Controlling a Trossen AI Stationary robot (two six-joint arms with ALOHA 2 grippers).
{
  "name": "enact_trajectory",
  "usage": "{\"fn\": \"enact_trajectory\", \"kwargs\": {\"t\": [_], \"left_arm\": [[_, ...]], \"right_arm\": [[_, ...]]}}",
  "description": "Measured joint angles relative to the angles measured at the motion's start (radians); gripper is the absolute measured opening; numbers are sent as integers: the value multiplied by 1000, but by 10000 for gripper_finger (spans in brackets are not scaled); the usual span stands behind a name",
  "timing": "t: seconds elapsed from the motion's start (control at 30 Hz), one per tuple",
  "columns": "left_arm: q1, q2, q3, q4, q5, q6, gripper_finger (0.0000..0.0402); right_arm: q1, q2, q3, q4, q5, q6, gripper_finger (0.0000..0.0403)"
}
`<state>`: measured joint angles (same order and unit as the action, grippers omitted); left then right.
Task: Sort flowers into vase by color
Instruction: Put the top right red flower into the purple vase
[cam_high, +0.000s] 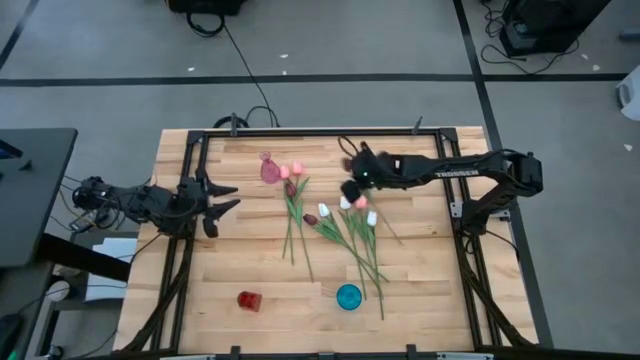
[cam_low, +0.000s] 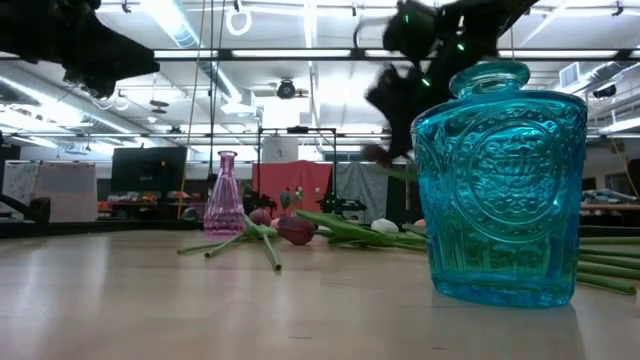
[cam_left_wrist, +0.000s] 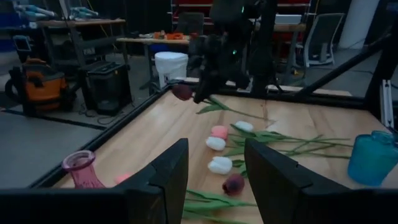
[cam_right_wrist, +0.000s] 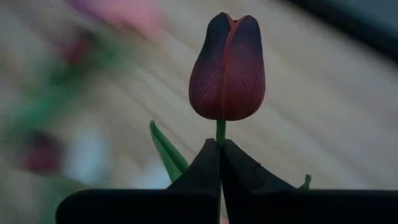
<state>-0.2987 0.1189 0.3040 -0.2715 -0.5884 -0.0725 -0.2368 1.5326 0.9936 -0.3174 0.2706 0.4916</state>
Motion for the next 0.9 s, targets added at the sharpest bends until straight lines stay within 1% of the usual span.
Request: {"fn": "enact_trajectory", "kwargs": {"t": [0.07, 0.13, 0.23, 0.3, 0.4, 0.5, 0.6, 0.73, 0.8, 0.9], "left_arm": [[10, -4, -12, 26, 11, 15, 163], [27, -1, -22, 64, 61, 17, 163], [62, 2, -41, 135, 155, 3, 163], [92, 15, -45, 149, 192, -16, 163], [143, 53, -46, 156, 201, -38, 163], [195, 97, -47, 212, 268, -42, 163], [241, 139, -47, 274, 315, -44, 163], [282, 183, -47, 297, 308, -41, 163], [297, 197, -47, 306, 288, -39, 163], [304, 205, -46, 291, 223, -38, 163]], "right_arm": [[-2, 4, 0, 208, -74, -88, 12], [-8, 18, 2, 406, -157, -166, 12], [-18, 47, 2, 641, -253, -228, 12], [-27, 72, 2, 784, -295, -248, 12], [-42, 128, 2, 985, -329, -259, 12], [-62, 191, 2, 1148, -363, -264, 13], [-88, 238, 52, 1229, -394, -264, 13], [-108, 325, 206, 1246, -458, -288, 13], [-109, 378, 301, 1231, -497, -313, 13], [-109, 436, 436, 1195, -532, -356, 13]]}}
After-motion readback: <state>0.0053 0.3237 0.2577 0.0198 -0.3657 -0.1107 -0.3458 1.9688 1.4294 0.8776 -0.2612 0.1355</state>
